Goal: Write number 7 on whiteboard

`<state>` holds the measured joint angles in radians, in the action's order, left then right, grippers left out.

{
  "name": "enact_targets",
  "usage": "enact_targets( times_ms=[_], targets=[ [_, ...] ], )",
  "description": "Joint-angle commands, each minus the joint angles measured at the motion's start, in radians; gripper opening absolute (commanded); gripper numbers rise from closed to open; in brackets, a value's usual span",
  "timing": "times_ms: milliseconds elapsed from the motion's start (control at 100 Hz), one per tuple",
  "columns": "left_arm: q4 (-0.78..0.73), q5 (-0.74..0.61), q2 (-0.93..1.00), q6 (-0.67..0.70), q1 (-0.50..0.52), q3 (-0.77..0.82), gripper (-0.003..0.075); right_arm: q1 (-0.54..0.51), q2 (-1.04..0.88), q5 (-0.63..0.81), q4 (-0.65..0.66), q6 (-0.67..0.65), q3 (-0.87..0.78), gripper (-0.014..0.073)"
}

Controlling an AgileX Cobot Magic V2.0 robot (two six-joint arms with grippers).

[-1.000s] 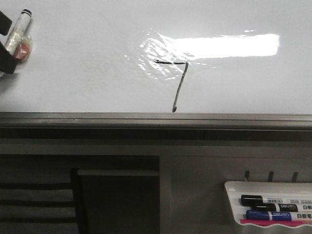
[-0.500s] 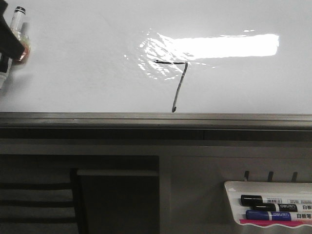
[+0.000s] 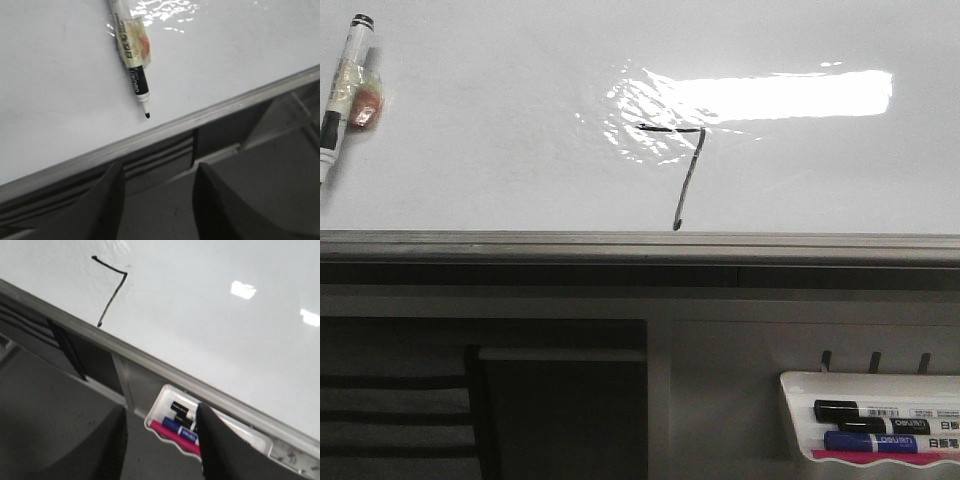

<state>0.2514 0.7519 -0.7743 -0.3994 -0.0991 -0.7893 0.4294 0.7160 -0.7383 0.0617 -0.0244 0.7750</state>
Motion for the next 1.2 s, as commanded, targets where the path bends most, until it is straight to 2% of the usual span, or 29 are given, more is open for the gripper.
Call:
enact_targets(
  times_ms=[0,70,150,210,300,750,830,860,910,1190],
  targets=[
    [0.034,-0.286,0.115,0.020,0.003,0.102,0.0196,-0.006,-0.082,0.250,0.025,-0.019,-0.082,0.0232],
    [0.097,-0.516,0.201,0.020,0.003,0.215,0.0136,-0.006,-0.138,0.391,0.025,-0.019,-0.164,0.0113],
    [0.175,-0.728,0.269,0.020,0.003,0.337,0.0069,-0.006,-0.182,0.553,0.025,-0.019,-0.243,-0.0070],
    [0.179,-0.850,0.294,0.020,0.003,0.405,0.0024,-0.006,-0.204,0.636,0.025,-0.019,-0.295,-0.0070],
    [0.179,-0.932,0.306,0.020,0.003,0.491,-0.0020,-0.006,-0.212,0.647,0.023,-0.019,-0.339,-0.0070],
    [0.179,-0.932,0.326,0.020,0.001,0.783,-0.0020,-0.006,-0.212,0.638,0.023,-0.019,-0.396,-0.0071],
    [0.179,-0.925,0.386,0.020,0.010,0.828,-0.0020,-0.006,-0.212,0.638,0.023,-0.019,-0.396,-0.0071],
    [0.182,-0.843,0.412,0.023,0.013,0.822,-0.0020,-0.006,-0.212,0.639,0.023,-0.019,-0.396,-0.0071],
    [0.194,-0.813,0.458,0.023,0.017,0.818,-0.0020,-0.006,-0.212,0.639,0.023,-0.019,-0.396,-0.0071],
    [0.194,-0.790,0.692,0.013,0.023,0.825,-0.0020,-0.006,-0.212,0.639,0.023,-0.019,-0.396,-0.0071]
  ],
)
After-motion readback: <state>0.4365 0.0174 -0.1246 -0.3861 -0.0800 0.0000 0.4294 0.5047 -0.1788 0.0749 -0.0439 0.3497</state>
